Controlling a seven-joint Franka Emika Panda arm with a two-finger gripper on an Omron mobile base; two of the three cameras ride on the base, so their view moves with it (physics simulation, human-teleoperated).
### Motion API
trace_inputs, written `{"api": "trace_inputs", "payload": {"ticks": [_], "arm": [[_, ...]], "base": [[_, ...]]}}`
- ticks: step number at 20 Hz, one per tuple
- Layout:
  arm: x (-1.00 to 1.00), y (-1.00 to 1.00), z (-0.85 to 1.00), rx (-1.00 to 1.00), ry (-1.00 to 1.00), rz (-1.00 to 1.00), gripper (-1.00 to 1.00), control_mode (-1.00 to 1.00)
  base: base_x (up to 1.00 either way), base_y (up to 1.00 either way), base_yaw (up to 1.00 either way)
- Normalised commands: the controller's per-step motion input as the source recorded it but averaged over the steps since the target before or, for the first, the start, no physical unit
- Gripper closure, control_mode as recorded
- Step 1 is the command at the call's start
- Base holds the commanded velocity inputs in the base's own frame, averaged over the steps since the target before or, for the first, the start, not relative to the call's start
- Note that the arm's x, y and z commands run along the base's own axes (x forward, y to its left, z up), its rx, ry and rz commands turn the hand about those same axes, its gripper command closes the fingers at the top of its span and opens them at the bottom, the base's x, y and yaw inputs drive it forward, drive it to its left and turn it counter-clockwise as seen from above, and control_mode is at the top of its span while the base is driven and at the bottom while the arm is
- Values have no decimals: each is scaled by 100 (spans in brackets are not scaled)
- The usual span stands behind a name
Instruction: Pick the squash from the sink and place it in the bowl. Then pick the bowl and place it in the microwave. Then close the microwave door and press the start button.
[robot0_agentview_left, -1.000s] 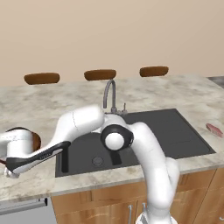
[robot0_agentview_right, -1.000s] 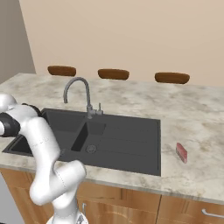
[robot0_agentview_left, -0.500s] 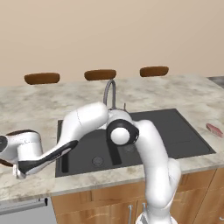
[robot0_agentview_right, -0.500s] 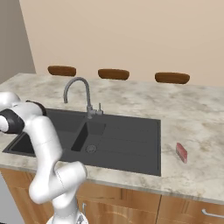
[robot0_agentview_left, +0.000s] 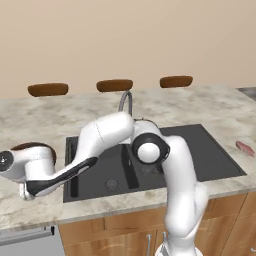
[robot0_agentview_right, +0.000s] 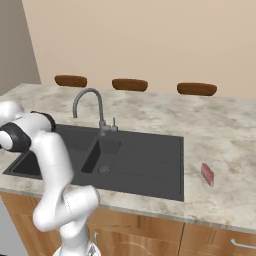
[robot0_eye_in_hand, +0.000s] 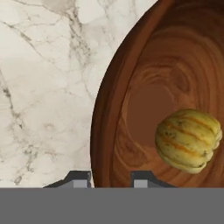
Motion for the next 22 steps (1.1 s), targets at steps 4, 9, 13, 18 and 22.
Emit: {"api": "trace_inputs", "payload": {"ticks": [4,9,13,18,22], "arm": [[-44,-81,100,0,0,0,100,-100],[-50,-98,100,1,13,0,100,-100],[-11,-93,100,0,12,0,100,-100],[-8,-99,100,0,13,0,100,-100],[-21,-100,100,0,14,0,100,-100]], "base": [[0,0,0],[0,0,0],[0,0,0],[0,0,0],[0,0,0]]}}
